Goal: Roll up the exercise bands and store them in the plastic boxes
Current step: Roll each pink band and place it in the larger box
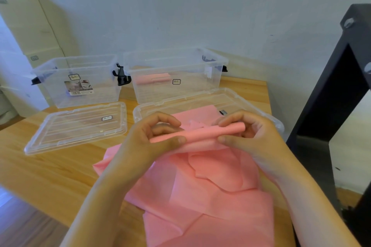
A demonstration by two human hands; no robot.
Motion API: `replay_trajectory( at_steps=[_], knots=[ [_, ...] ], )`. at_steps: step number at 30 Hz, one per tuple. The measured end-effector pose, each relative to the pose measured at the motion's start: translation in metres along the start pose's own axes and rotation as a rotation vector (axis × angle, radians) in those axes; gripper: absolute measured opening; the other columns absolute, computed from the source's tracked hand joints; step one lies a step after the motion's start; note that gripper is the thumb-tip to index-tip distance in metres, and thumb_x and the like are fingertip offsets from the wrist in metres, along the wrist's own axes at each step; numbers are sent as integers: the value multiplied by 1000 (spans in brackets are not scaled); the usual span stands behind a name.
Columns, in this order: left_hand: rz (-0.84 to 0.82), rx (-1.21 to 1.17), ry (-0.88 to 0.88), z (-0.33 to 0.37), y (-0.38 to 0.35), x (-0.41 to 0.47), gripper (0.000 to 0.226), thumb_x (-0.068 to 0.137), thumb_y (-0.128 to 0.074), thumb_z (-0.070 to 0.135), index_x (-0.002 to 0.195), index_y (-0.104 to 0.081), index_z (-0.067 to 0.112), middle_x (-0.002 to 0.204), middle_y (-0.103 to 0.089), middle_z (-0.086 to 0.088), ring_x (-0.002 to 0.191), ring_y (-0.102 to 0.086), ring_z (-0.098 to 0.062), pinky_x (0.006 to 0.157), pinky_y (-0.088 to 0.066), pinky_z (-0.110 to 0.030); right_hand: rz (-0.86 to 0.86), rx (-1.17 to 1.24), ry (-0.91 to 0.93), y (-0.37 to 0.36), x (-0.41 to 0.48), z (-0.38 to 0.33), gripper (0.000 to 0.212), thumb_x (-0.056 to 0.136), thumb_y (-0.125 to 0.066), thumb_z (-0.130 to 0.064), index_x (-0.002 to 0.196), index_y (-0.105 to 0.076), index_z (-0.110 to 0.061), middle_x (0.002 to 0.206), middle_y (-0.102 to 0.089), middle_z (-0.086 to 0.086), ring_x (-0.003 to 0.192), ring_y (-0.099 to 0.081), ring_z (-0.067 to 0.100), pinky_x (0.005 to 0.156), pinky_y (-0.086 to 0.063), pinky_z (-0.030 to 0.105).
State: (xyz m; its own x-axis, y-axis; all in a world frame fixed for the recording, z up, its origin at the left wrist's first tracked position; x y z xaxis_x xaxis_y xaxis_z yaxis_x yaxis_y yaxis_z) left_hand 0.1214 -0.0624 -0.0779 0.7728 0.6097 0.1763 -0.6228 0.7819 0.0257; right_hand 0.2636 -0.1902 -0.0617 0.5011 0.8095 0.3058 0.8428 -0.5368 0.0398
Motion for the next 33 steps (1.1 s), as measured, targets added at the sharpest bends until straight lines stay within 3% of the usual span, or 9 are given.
replay_trajectory(
  at_steps=[4, 9, 14, 18, 20, 24, 27, 33],
  knots=[
    [22, -21, -86, 12, 2, -2, 37, 57, -85, 2, 85, -63, 13, 89, -76, -6, 80, -70, -12, 64, -52, -17, -59, -22, -72, -3, -1, 6, 30, 68, -76, 4, 95, -66, -6, 79, -67, -9, 73, -60, 2, 64, -47, 12],
    [55, -5, -112, 14, 7, -3, 30, 58, -81, 9, 77, -69, 28, 94, -76, -6, 91, -70, -17, 76, -56, -24, -70, -57, -99, -5, -2, 7, 27, 63, -84, -17, 86, -72, -18, 82, -69, -7, 75, -60, 6, 65, -46, 13],
    [9, 12, -13, 5, 1, -6, 28, 63, -79, 40, 87, -69, 28, 100, -72, -12, 78, -65, -16, 61, -50, -21, -10, -8, -25, -1, -1, -1, 21, 65, -76, 0, 83, -68, -8, 76, -65, -3, 69, -59, 6, 62, -46, 13],
    [6, 29, -13, 7, -2, -4, 17, 68, -76, 26, 83, -69, 29, 92, -73, -7, 74, -65, -13, 60, -49, -17, 1, 19, 14, 1, -1, -5, 24, 63, -75, 4, 83, -67, -8, 76, -66, -6, 73, -60, 6, 64, -49, 14],
    [-2, 1, -37, 11, -3, -3, 26, 64, -82, 14, 82, -68, 27, 92, -75, -5, 77, -68, -13, 62, -50, -18, -2, 32, 5, 1, -1, -4, 29, 66, -74, 9, 89, -66, -8, 81, -67, -5, 77, -62, 7, 67, -50, 16],
    [47, -41, -119, 20, 1, -5, 33, 58, -82, 2, 80, -66, 19, 91, -76, -4, 86, -71, -11, 67, -52, -17, -58, -27, -112, -2, -2, 7, 39, 66, -79, -12, 102, -65, -15, 79, -67, -8, 71, -59, 9, 61, -46, 21],
    [94, -58, -168, 23, 7, -6, 35, 55, -83, 2, 71, -69, 31, 92, -76, -3, 91, -71, -11, 70, -52, -17, -39, 9, -125, -2, -2, 8, 32, 67, -71, -14, 98, -64, -11, 71, -67, -9, 65, -59, 2, 58, -44, 13],
    [128, -29, -161, 21, 11, -6, 21, 65, -77, 14, 77, -68, 29, 99, -75, -2, 93, -69, -13, 73, -51, -18, -3, 53, -118, 1, -3, 4, 20, 75, -67, -14, 95, -65, -8, 69, -67, -8, 61, -59, 1, 53, -43, 10]
  ],
)
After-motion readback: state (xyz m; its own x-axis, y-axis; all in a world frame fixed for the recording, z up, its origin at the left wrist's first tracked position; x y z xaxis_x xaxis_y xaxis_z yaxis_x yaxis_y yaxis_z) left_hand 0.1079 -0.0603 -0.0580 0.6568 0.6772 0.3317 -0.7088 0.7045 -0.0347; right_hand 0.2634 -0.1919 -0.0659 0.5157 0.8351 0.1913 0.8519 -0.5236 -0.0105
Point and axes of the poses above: each hand's wrist, its own x-axis towards the middle knuckle, its own y-axis out of the back of the hand, z = x × y, the point moved 9 cm from there along x, towards the middle knuckle
